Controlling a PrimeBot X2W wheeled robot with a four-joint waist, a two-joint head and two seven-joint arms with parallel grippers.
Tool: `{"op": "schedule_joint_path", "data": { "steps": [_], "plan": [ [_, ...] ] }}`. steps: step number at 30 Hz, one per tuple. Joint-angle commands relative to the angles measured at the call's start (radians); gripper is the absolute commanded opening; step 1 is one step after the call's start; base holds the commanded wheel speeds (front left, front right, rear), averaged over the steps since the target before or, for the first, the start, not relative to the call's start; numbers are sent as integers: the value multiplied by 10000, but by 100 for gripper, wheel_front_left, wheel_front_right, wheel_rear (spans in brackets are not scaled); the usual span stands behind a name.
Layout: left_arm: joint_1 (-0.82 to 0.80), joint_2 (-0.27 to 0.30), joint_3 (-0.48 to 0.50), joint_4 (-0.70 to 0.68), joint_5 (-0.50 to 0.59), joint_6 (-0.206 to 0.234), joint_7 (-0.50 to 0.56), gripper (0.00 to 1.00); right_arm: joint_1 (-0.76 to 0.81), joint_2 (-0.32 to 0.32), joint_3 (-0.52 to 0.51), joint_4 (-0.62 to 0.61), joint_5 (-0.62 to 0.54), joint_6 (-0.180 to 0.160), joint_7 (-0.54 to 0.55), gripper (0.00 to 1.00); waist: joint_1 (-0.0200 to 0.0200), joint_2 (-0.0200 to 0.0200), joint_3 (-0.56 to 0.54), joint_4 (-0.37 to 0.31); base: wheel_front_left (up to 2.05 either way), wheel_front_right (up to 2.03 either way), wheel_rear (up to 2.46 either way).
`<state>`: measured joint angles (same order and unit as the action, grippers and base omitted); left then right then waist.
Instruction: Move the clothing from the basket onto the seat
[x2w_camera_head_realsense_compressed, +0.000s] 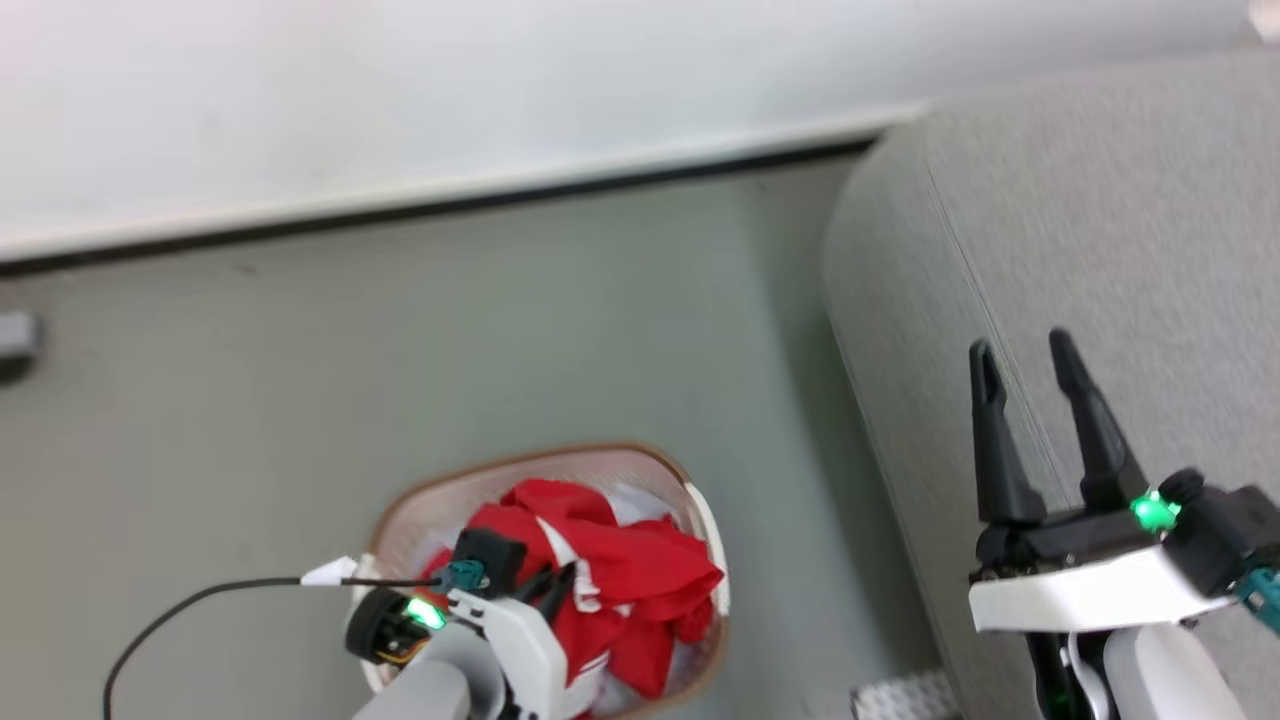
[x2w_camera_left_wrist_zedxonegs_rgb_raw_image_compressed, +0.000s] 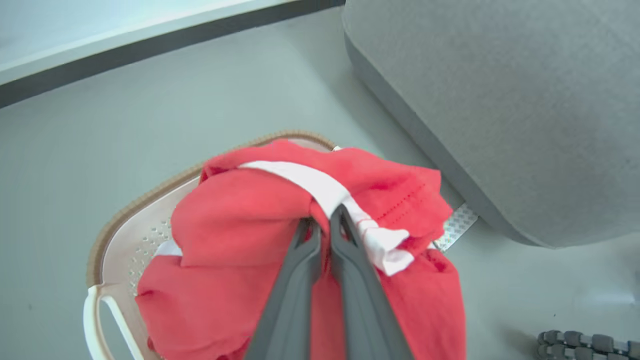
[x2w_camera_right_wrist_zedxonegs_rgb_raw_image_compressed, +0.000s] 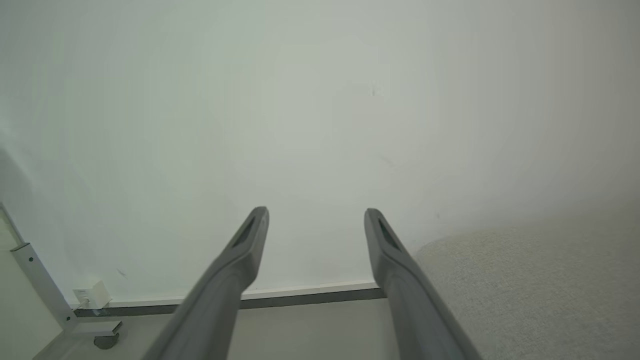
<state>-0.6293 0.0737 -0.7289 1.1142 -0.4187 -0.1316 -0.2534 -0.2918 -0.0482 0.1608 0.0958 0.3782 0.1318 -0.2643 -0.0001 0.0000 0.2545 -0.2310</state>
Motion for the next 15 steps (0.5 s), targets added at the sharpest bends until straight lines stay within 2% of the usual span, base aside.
{"op": "schedule_joint_path", "data": {
  "steps": [1,5,15],
  "plan": [
    [168,-15,-62,-190,-246,19,-59,0,212,-41,12,56,0,-21,-2,100,1,0,-815,652,0,0,0],
    [233,162,-267,-1053,-631,19,-119,0,568,-40,86,184,77,-21,-2,100,1,0,-1389,1002,0,0,0],
    [463,675,514,-3990,-475,19,-118,0,1186,-40,453,402,192,-21,-2,100,1,0,-2406,1670,0,0,0]
  ]
}}
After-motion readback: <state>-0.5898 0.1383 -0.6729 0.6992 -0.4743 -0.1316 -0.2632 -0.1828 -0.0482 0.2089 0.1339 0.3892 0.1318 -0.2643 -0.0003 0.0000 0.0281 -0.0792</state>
